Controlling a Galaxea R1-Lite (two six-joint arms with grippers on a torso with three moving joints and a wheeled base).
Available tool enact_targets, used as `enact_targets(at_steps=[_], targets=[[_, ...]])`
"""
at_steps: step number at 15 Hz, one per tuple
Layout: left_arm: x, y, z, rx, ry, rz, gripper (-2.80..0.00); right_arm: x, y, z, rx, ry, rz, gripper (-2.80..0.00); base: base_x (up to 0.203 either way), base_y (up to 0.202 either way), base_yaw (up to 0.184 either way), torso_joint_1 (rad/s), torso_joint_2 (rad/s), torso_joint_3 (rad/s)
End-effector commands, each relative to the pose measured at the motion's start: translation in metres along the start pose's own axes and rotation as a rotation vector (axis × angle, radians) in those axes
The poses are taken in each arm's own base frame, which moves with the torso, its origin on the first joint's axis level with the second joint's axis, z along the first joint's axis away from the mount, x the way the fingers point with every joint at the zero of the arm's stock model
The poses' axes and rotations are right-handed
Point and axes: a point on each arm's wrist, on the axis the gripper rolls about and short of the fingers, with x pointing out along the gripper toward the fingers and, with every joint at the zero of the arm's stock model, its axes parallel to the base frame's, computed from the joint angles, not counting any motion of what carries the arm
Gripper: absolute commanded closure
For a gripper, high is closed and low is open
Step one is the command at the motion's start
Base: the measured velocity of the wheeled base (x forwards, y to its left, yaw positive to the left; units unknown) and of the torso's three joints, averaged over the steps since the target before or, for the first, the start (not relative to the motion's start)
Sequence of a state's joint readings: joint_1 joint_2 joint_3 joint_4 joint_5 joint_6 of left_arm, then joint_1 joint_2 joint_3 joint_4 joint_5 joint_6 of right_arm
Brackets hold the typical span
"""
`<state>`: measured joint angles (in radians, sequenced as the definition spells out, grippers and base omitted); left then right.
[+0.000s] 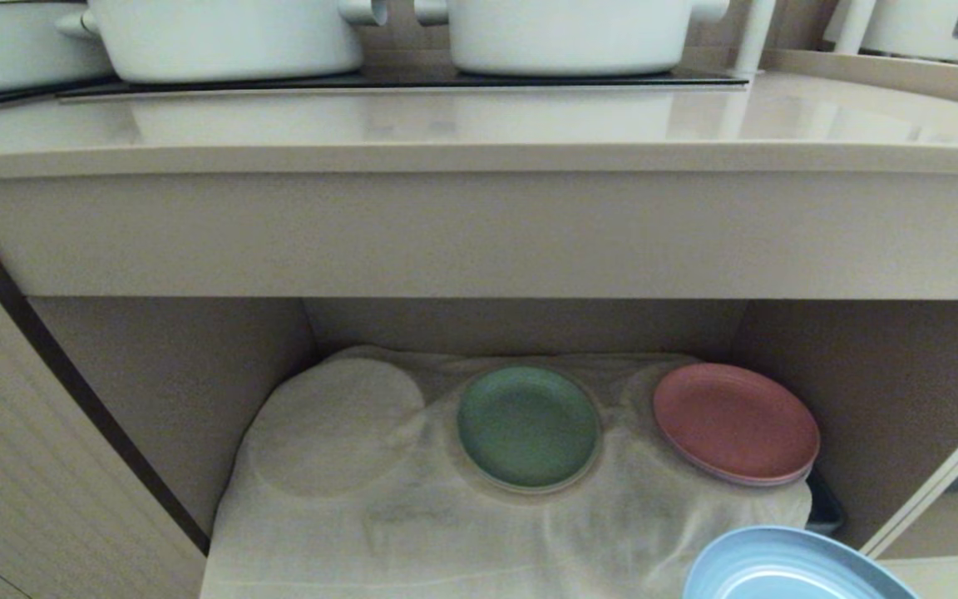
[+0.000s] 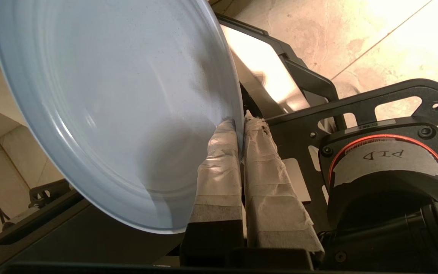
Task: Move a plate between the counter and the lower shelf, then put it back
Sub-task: Put the plate in the cupboard
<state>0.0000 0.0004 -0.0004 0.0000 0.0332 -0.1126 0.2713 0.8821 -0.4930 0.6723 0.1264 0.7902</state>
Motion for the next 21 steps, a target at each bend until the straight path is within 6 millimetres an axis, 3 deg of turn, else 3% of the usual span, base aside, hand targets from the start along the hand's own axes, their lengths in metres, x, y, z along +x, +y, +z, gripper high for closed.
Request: enact_targets(at_steps=[1,12,21], targets=[[-0.0001,0.0,0.0003,0.0,-0.001,0.0,0.0,0.0,-0.0001,0.0,0.006,0.003,-0.003,0.0,0.0,0.0,0.0,0.0,0.0,0.0],[-0.0001,0.0,0.0003,-0.001,-0.002,0.0,0.0,0.0,0.0,0.0001,0.006,0.001,-0.003,0.0,0.0,0.0,0.0,0.0,0.0,0.0],[-0.0001,0.0,0.0002,-0.001,-0.001,0.0,0.0,0.0,0.0001,0.0,0.005,0.003,-0.001,0.0,0.0,0.184,-0.002,0.004,0.0,0.003]])
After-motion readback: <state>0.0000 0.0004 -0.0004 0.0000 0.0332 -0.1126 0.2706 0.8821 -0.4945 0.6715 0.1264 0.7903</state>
